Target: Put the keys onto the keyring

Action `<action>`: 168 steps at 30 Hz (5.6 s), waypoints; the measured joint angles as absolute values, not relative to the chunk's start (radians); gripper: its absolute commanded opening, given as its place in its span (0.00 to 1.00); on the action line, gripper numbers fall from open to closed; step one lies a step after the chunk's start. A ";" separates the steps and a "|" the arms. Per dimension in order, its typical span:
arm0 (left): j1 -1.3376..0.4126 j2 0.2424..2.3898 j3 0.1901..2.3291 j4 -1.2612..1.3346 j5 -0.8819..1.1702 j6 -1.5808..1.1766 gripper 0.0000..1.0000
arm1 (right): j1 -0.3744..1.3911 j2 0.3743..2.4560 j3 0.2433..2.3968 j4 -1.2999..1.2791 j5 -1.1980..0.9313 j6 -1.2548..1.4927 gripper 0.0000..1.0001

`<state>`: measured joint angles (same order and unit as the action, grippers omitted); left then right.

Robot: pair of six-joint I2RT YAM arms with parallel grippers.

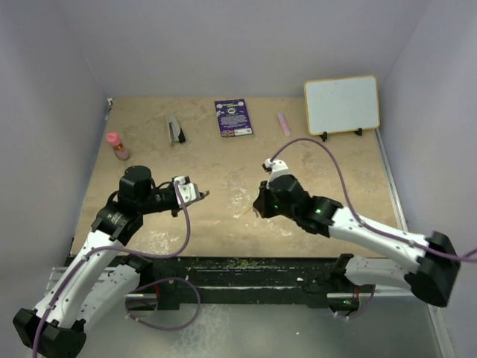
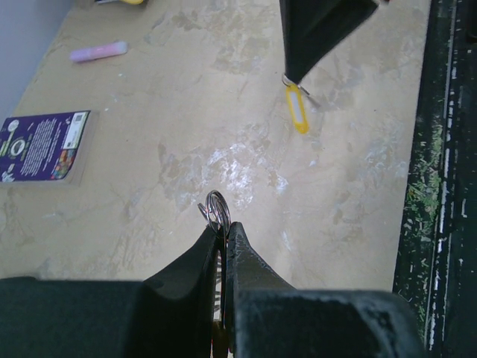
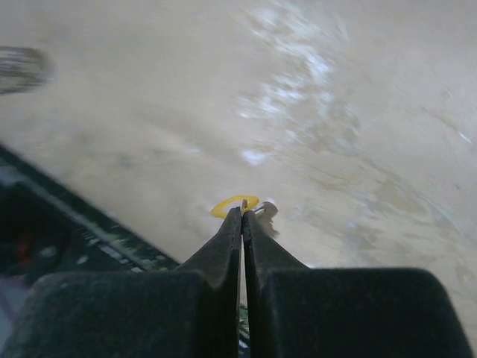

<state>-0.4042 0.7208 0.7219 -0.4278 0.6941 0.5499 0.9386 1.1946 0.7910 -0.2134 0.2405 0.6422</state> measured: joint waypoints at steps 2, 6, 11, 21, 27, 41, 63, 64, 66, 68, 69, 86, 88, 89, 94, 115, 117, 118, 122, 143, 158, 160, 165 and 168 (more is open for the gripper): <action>-0.404 0.730 0.722 -0.427 0.736 0.568 0.04 | 0.939 1.061 0.778 -0.163 0.159 0.598 0.00; -0.404 0.738 0.721 -0.382 0.841 0.587 0.04 | 0.939 0.913 0.779 -0.097 0.007 0.539 0.00; -0.404 0.768 0.721 -0.273 0.945 0.576 0.04 | 0.939 0.910 0.796 -0.093 -0.137 0.501 0.00; -0.404 0.791 0.721 -0.260 0.969 0.560 0.04 | 1.013 1.029 0.891 -0.055 -0.215 0.492 0.00; -0.404 0.795 0.722 -0.282 0.957 0.560 0.04 | 1.072 1.116 1.030 -0.030 -0.162 0.482 0.00; -0.404 0.799 0.768 -0.339 0.912 0.560 0.04 | 1.078 1.222 1.099 -0.033 -0.060 0.479 0.00; -0.404 0.796 0.769 -0.383 0.900 0.565 0.04 | 1.078 1.261 1.147 -0.071 -0.003 0.501 0.00; -0.404 0.796 0.771 -0.385 0.897 0.566 0.04 | 1.078 1.264 1.147 -0.070 0.002 0.503 0.00; -0.404 0.796 0.776 -0.384 0.892 0.567 0.04 | 1.078 1.269 1.149 -0.076 0.009 0.509 0.00; -0.404 0.796 0.782 -0.384 0.889 0.570 0.04 | 1.078 1.273 1.150 -0.078 0.010 0.513 0.00; -0.404 0.796 0.783 -0.383 0.887 0.571 0.04 | 1.078 1.274 1.150 -0.078 0.011 0.513 0.00; -0.404 0.793 0.783 -0.387 0.885 0.596 0.04 | 1.078 1.289 1.185 -0.111 0.033 0.522 0.00; -0.404 0.793 0.784 -0.387 0.885 0.596 0.04 | 1.078 1.290 1.185 -0.114 0.033 0.526 0.00; -0.405 0.793 0.784 -0.388 0.885 0.596 0.04 | 1.078 1.290 1.185 -0.116 0.033 0.529 0.00; -0.405 0.793 0.784 -0.388 0.885 0.597 0.04 | 1.078 1.290 1.185 -0.120 0.035 0.539 0.00; -0.406 0.790 0.784 -0.414 0.884 0.618 0.04 | 1.078 1.290 1.196 -0.169 0.096 0.585 0.00; -0.406 0.791 0.788 -0.417 0.885 0.621 0.04 | 1.078 1.290 1.196 -0.174 0.096 0.587 0.00; -0.406 0.791 0.791 -0.418 0.885 0.622 0.04 | 1.078 1.290 1.196 -0.176 0.096 0.588 0.00; -0.406 0.791 0.801 -0.416 0.884 0.625 0.04 | 1.078 1.290 1.203 -0.183 0.099 0.579 0.00; -0.407 0.801 0.801 -0.428 0.852 0.652 0.04 | 1.095 1.316 1.234 -0.177 0.060 0.546 0.00; -0.407 0.801 0.802 -0.437 0.862 0.649 0.04 | 1.095 1.343 1.242 -0.174 0.066 0.543 0.00; -0.407 0.801 0.805 -0.439 0.863 0.649 0.04 | 1.095 1.343 1.242 -0.175 0.066 0.543 0.00; -0.408 0.800 0.808 -0.440 0.865 0.649 0.04 | 1.095 1.343 1.248 -0.176 0.070 0.548 0.00; -0.408 0.800 0.808 -0.443 0.865 0.649 0.04 | 1.096 1.343 1.249 -0.177 0.078 0.551 0.00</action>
